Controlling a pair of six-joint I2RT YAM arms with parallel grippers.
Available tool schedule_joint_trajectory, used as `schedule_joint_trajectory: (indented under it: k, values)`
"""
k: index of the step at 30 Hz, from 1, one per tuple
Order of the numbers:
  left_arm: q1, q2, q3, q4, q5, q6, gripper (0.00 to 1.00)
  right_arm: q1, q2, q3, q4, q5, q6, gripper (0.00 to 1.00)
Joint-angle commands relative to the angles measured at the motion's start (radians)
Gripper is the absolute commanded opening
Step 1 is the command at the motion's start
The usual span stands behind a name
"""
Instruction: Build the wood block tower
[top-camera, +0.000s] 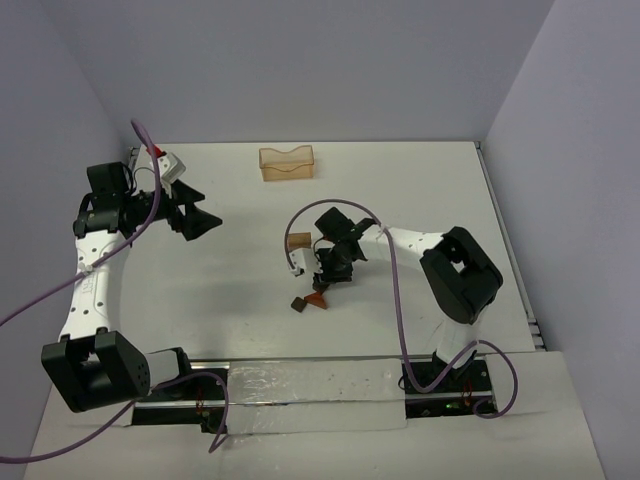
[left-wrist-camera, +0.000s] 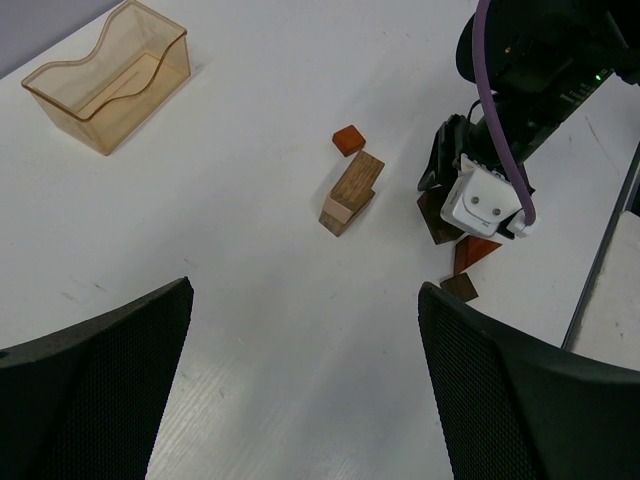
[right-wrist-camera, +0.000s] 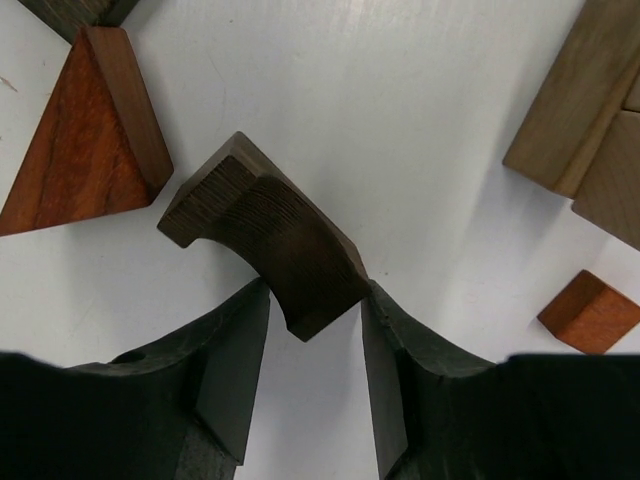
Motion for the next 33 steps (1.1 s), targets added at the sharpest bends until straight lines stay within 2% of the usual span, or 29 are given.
schedule_joint_trajectory:
  k: [1, 5, 7, 8, 12, 19, 27, 33]
  values:
    - [-0.011, -0.011, 0.001, 0.044, -0.006, 0.034, 0.99, 0.016, 0.024, 0.035, 0.002, 0.017, -0.03, 0.47]
    - [-0.038, -0.029, -0.01, 0.054, -0.056, 0.039, 0.99, 0.022, 0.01, 0.023, -0.001, 0.019, -0.041, 0.46]
    - [-0.052, -0.039, -0.019, 0.062, -0.081, 0.043, 0.99, 0.031, -0.002, 0.012, 0.005, 0.033, -0.045, 0.6]
    - [-0.059, -0.042, -0.023, 0.062, -0.091, 0.047, 0.99, 0.038, -0.009, 0.007, 0.007, 0.043, -0.047, 0.75]
    - [-0.068, -0.048, -0.031, 0.064, -0.103, 0.046, 0.99, 0.042, -0.032, -0.011, 0.033, 0.077, -0.057, 0.87]
    - [-0.08, -0.055, -0.034, 0.075, -0.116, 0.045, 0.99, 0.043, -0.023, 0.035, -0.015, 0.083, -0.156, 0.88]
    - [-0.086, -0.067, -0.047, 0.077, -0.136, 0.053, 0.99, 0.066, 0.02, 0.075, -0.098, 0.068, -0.266, 0.83]
    - [-0.087, -0.07, -0.058, 0.083, -0.137, 0.054, 0.99, 0.081, 0.032, 0.066, -0.097, 0.072, -0.293, 0.81]
